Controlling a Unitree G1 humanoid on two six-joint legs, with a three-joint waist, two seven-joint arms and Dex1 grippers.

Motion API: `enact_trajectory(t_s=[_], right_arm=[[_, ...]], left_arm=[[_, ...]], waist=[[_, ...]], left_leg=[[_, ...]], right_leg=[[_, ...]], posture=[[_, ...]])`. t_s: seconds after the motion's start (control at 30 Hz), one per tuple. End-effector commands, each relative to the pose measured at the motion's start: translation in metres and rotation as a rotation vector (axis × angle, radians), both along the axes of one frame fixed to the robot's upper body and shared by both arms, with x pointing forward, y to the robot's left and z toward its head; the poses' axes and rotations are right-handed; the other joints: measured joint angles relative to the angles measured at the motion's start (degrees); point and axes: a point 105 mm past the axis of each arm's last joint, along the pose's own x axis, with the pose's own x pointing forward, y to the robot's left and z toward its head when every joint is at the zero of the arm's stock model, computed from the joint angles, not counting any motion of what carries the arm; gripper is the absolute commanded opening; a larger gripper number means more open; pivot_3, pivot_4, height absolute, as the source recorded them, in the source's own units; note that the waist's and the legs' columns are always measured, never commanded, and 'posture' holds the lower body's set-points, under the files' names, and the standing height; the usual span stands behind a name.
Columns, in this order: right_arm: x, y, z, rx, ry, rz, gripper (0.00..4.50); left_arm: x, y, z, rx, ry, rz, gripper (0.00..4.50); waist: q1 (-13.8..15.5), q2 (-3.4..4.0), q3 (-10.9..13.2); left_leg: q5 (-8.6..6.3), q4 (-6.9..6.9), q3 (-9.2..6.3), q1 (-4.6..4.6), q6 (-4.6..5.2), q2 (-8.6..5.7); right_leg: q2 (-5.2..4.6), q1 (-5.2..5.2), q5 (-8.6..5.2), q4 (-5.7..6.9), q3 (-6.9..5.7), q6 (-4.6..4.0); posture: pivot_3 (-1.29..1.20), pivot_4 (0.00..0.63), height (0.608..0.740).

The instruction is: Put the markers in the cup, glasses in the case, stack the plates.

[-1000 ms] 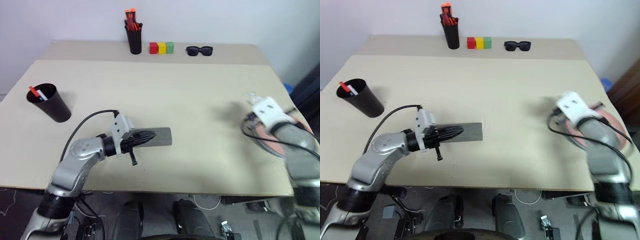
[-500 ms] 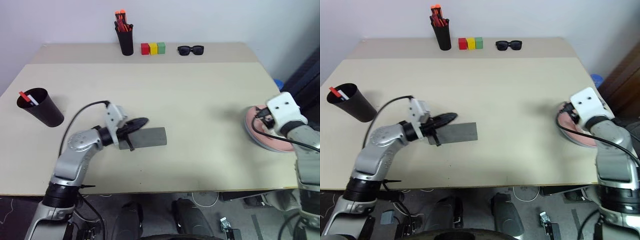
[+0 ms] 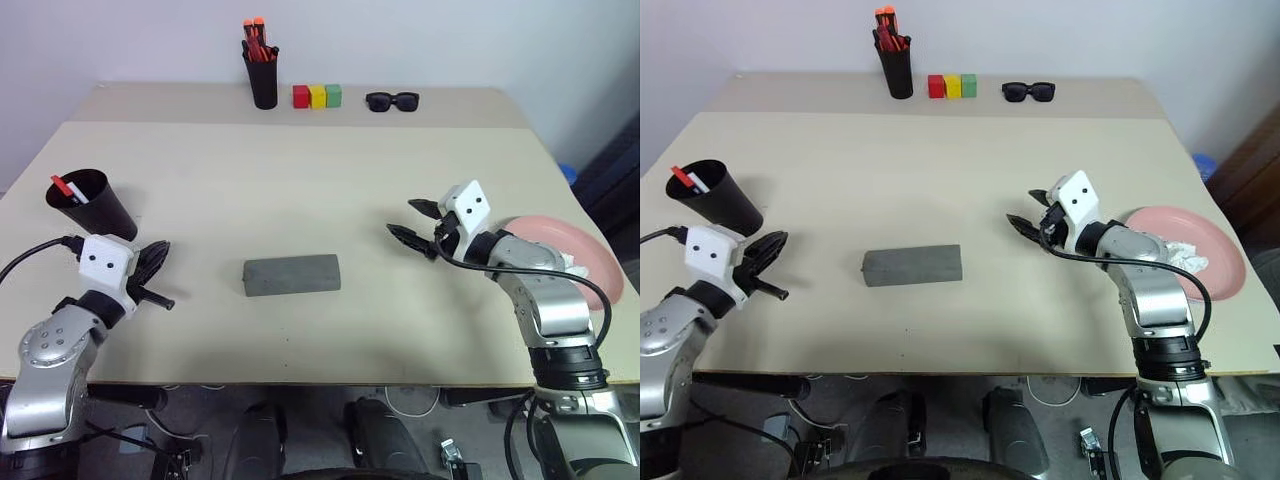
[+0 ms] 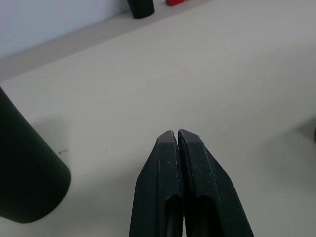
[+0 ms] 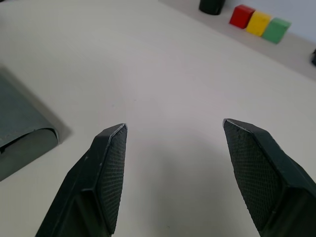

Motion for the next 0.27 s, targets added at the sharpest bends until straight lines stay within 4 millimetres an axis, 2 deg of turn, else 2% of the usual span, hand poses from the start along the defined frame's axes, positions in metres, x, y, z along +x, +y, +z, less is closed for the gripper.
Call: enact_trajectory(t_s=[0.03,0.27], right_arm=[[0.0015,0.0055,0.0136,0.012,-0.055,0.033,3.14],[0.0044,0.0098,0.0128,0.013,-0.053,0.047,3.14]], left_arm=[[-0.0046,0.0004,0.0131,-0.007,-0.053,0.018,0.03],[-0.0018,-0.0016,0.0132,-0.016,-0.055,0.025,0.03]], waist=[[0.1,0.00,0.0],[0.1,0.00,0.0]], left_leg=[[0.00,0.00,0.00,0.00,0.00,0.01],[0.00,-0.02,0.01,0.01,0.00,0.01]], right_leg=[[0.01,-0.01,0.01,0.00,0.00,0.01],[0.03,-0.03,0.01,0.00,0.00,0.01]], posture=[[0.00,0.150,0.722],[0.00,0.150,0.722]])
